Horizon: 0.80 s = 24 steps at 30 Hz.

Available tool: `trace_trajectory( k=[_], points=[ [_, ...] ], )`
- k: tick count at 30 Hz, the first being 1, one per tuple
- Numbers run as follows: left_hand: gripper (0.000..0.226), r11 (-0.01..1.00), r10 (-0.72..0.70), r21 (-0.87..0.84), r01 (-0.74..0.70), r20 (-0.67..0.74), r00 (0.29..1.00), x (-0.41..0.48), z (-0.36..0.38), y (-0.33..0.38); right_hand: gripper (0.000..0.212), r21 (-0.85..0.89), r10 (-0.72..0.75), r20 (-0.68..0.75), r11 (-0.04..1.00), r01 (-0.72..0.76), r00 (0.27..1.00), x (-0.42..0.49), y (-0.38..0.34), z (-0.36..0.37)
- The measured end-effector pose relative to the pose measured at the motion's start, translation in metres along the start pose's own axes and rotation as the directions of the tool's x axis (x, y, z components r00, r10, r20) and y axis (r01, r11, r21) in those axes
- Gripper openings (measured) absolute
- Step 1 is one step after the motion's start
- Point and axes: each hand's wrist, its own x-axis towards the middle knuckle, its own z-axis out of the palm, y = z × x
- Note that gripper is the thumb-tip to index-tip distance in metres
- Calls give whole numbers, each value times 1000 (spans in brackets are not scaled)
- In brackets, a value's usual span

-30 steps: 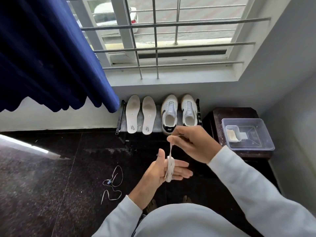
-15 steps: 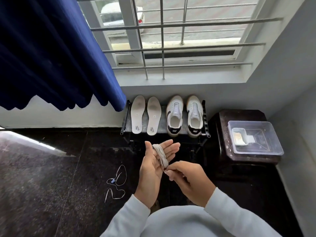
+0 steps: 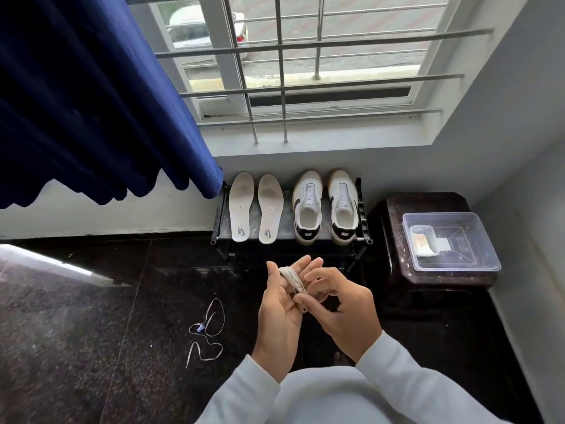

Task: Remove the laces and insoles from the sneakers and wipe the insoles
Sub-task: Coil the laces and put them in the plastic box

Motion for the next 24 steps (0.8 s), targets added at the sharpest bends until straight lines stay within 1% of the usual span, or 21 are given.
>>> trace_trajectory(
  k=[4,7,12,15,18,21,24],
  points=[
    [73,998,-30,-55,32,32,999,-2,-1,1,40,76,79,-49,994,-76,996,2,-3,1],
    [72,996,-39,-80,43,54,998,0,-5,0,41,46,98,-67,994,-95,993,4,-2,2],
    [71,995,-27,-100,29,23,999,2,-7,-2,34,5,106,-25,994,-106,994,0,1,9],
    [73,998,-16,-61,17,14,1000,2,-9,-4,30,-10,146,-32,989,-147,989,-3,1,17],
    [74,1000,-7,-24,8,13,1000,2,-12,-3,24,-43,152,-35,987,-154,988,-4,-1,23],
    [74,999,-19,30,18,32,999,0,-15,-2,21,-26,190,-41,981,-191,981,-5,-2,25],
    [63,993,-51,106,45,52,997,-1,-23,-2,24,-38,232,-51,972,-234,971,-7,1,27]
  ],
)
